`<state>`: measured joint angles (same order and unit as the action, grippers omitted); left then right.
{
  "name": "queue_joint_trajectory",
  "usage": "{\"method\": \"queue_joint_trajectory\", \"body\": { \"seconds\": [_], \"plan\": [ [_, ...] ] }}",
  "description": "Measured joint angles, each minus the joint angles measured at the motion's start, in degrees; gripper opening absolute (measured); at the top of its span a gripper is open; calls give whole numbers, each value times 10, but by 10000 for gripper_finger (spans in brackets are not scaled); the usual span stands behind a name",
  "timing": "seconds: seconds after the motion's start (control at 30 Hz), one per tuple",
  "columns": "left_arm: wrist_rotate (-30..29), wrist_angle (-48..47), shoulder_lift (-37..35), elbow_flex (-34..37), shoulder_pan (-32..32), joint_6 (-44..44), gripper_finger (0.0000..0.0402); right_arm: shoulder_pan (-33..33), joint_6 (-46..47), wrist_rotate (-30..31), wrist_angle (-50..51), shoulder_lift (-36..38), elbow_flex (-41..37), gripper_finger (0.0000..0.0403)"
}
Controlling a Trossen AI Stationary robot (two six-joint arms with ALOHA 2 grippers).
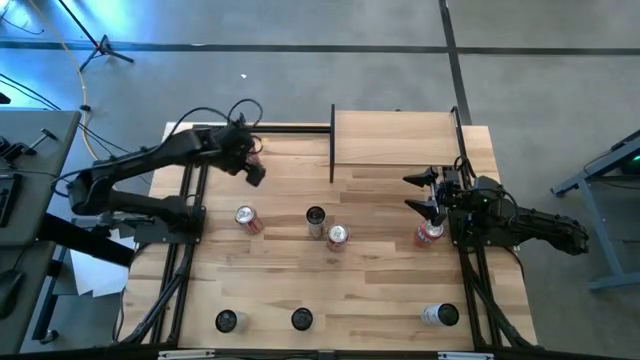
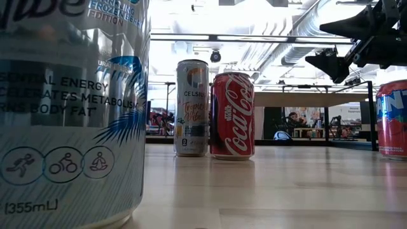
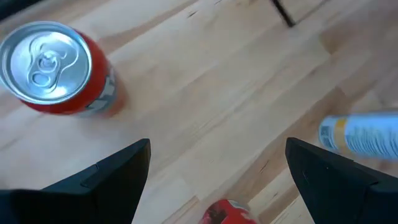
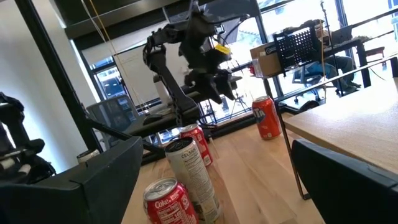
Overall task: Place canned beverage on shelf
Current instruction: Move the left red soda can to the middle of the table
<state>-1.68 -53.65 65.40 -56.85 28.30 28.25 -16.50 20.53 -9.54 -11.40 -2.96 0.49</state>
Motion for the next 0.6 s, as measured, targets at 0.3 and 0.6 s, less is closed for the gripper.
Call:
{"method": "queue_joint_trajectory", "body": {
  "seconds": [0.3,0.6],
  "plan": [
    [-82,-138,60,-164,28,60,352,0,0,0,0,0,0,399],
    [-59,-197,127,-199,94,87,352,0,0,0,0,0,0,399]
  ]
}}
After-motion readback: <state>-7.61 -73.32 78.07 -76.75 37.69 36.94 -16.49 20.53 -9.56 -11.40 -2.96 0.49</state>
